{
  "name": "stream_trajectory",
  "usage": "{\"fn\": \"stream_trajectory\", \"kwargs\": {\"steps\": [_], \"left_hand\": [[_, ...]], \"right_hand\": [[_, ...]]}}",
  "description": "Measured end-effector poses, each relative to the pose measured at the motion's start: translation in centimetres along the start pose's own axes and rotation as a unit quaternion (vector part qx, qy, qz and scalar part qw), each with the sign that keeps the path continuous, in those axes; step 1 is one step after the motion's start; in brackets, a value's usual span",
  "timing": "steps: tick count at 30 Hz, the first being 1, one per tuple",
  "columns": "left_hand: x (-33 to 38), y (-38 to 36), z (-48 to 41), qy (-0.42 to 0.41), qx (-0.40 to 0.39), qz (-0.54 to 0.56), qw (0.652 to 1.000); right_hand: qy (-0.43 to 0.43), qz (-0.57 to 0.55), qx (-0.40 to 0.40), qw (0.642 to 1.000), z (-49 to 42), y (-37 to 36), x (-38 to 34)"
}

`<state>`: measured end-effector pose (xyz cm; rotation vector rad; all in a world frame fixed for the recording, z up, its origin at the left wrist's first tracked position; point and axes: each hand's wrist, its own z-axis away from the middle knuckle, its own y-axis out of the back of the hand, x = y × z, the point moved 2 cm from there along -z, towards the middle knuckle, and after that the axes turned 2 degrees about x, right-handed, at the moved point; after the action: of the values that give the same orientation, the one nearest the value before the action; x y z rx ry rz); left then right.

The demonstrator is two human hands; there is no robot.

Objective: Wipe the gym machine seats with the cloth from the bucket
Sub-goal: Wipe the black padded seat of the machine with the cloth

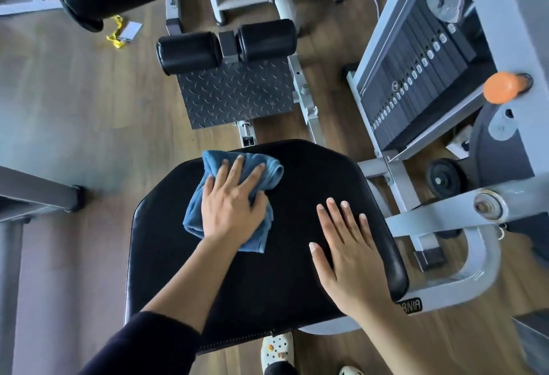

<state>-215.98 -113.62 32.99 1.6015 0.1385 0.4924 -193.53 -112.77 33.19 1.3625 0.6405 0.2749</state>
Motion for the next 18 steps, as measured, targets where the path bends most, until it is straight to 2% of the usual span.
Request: {"fn": "stream_trajectory", "kwargs": {"steps": [3,6,8,9,12,15,18], "left_hand": [[-1.0,0.2,1.7,-0.076,-0.003,0.005,0.997],[-2.1,0.2,-0.6,-0.009,0.0,-0.005,1.0],[-0.3,-0.5,-2.7,0.035,-0.007,-0.015,0.999],[1.1,-0.9,-3.3,0.032,-0.015,-0.017,0.999],[4.6,-1.5,-2.5,-0.074,-0.034,0.003,0.997],[3.8,-1.1,-0.3,-0.181,-0.04,0.027,0.982],[2.4,-0.9,-1.8,-0.133,-0.033,0.036,0.99]], "right_hand": [[0.003,-0.011,-0.002,1.0,0.1,0.3,0.1],[-0.001,-0.024,0.005,1.0,0.1,0.5,0.2],[-0.008,-0.021,0.016,1.0,0.2,0.7,0.4],[-0.017,-0.014,0.022,1.0,0.3,0.8,0.5],[-0.063,0.004,0.027,0.998,0.5,0.9,1.7],[-0.084,0.012,0.025,0.996,0.9,1.1,2.6],[-0.091,0.033,0.029,0.995,1.2,1.6,3.2]]}}
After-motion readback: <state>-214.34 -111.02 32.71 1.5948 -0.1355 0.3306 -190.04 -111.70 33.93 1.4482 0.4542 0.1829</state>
